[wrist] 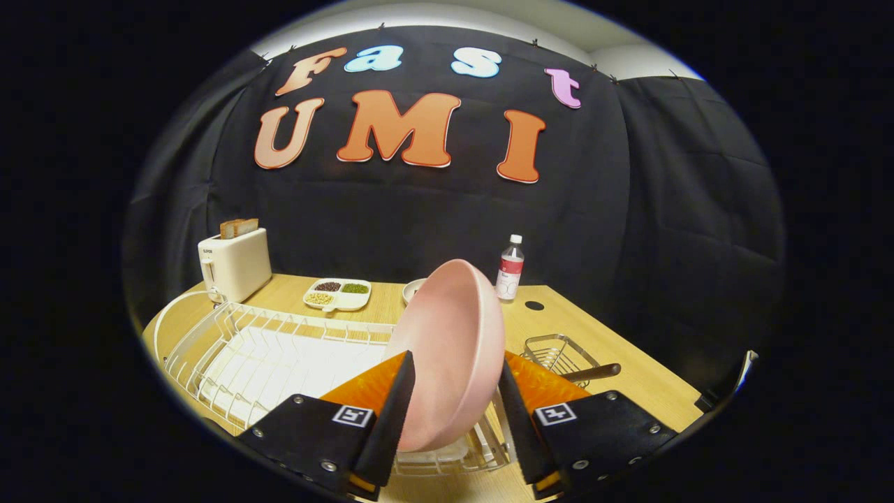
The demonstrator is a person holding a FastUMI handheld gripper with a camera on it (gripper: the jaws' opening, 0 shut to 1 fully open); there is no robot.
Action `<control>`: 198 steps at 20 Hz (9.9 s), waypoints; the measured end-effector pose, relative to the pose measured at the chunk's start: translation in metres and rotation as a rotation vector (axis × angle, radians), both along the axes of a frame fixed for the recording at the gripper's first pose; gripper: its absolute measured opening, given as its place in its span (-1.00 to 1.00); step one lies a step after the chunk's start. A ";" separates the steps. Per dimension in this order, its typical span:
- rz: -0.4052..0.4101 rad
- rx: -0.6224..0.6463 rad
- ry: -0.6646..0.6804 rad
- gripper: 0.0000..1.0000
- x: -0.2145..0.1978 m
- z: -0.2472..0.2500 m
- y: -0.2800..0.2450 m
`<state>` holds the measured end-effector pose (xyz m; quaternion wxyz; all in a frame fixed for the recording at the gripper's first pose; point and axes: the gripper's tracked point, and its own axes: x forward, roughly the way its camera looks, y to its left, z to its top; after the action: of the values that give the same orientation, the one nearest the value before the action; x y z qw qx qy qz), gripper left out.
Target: Take the plate from the dish rack, then take the spoon from the basket and place it into the plate.
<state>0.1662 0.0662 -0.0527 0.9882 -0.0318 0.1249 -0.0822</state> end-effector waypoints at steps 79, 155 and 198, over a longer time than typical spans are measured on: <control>0.129 0.858 0.230 -0.76 -0.194 -0.112 0.023; 0.206 0.162 -0.324 -0.94 -0.186 0.052 0.001; 0.252 0.081 -0.129 0.95 -0.206 -0.041 0.044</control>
<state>-0.0397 0.1097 -0.0935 0.9972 -0.0021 0.0593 0.0456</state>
